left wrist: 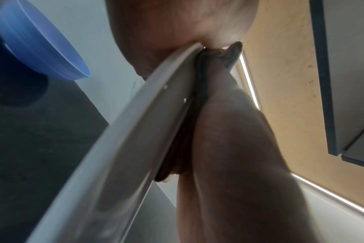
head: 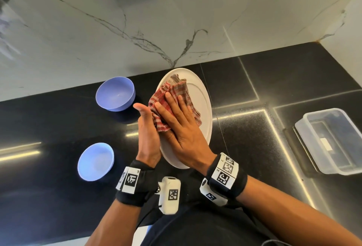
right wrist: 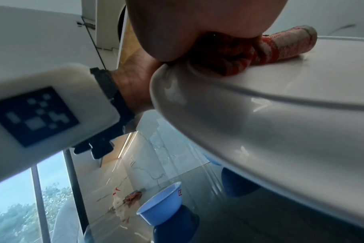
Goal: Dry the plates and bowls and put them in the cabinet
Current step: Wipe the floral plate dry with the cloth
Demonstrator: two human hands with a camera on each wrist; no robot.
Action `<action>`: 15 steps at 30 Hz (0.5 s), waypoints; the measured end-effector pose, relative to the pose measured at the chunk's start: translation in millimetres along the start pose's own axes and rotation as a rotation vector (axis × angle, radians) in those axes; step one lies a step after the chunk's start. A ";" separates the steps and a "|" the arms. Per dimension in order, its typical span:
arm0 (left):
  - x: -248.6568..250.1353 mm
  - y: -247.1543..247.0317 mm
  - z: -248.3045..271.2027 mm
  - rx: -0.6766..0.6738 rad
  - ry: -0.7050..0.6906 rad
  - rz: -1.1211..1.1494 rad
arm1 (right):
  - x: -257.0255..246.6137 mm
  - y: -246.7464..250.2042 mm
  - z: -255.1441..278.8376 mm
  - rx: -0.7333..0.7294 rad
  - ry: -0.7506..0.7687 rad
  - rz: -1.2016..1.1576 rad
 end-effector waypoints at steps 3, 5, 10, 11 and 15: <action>-4.7 5.1 1.3 0.053 -0.007 -0.015 | 12.1 -3.0 3.4 -0.006 -0.053 -0.038; -7.1 7.1 1.7 0.068 -0.014 -0.033 | 31.0 -5.6 8.2 0.002 -0.127 -0.061; -18.6 12.5 2.8 0.083 0.053 0.017 | 89.7 2.7 31.9 0.063 -0.382 -0.196; -19.2 12.6 3.3 0.075 0.053 0.016 | 102.6 4.1 37.6 0.068 -0.448 -0.231; -19.3 10.8 4.1 0.053 0.034 0.002 | 134.8 4.9 51.1 0.083 -0.569 -0.296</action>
Point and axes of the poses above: each hand's wrist, its own z-axis away from the middle knuckle, its own y-axis out of the back of the hand, x = y × z, the point moved 10 cm from there along -z, towards the middle knuckle
